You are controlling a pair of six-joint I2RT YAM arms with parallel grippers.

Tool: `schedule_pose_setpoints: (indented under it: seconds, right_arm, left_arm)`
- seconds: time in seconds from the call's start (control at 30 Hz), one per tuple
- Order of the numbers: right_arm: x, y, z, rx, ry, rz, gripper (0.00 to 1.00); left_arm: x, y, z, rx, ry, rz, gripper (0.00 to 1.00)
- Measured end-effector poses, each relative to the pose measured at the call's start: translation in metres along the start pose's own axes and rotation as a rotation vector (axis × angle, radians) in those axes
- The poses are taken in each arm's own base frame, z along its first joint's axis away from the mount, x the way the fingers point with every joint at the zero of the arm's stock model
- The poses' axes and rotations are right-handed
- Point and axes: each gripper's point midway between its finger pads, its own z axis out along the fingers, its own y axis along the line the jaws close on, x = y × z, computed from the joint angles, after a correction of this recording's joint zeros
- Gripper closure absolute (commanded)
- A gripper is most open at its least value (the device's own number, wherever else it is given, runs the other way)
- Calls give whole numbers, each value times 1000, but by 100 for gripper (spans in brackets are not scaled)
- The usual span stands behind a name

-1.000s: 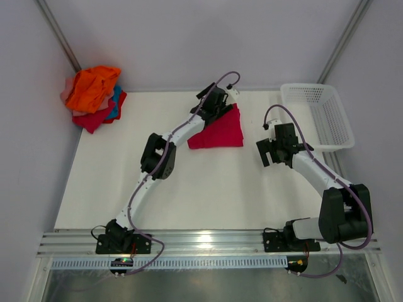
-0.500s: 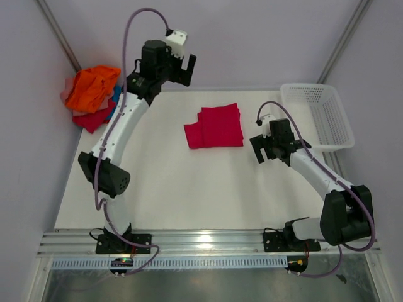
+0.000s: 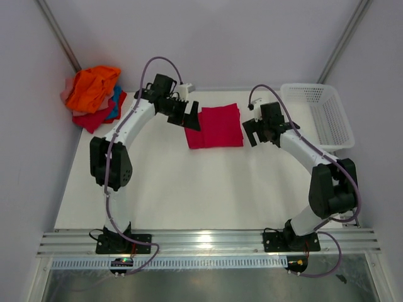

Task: Fold and stack the t-shirts
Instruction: Fold the long partially folded tshirt into a neat square

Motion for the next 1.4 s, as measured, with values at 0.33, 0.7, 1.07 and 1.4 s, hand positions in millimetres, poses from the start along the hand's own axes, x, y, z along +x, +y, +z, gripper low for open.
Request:
schedule_pose_setpoints:
  seconds: [0.33, 0.7, 1.07, 1.4]
  right_arm:
    - [16, 11, 47, -13, 91, -22, 1]
    - [-6, 16, 63, -5, 69, -32, 1]
    - [-50, -7, 54, 88, -13, -22, 1]
    - [-77, -12, 67, 111, -47, -13, 1]
  left_arm:
    - [30, 0, 30, 125, 90, -73, 1]
    - [61, 30, 82, 157, 169, -142, 1]
    - [58, 47, 109, 168, 162, -137, 1]
    - [40, 54, 114, 152, 131, -106, 1]
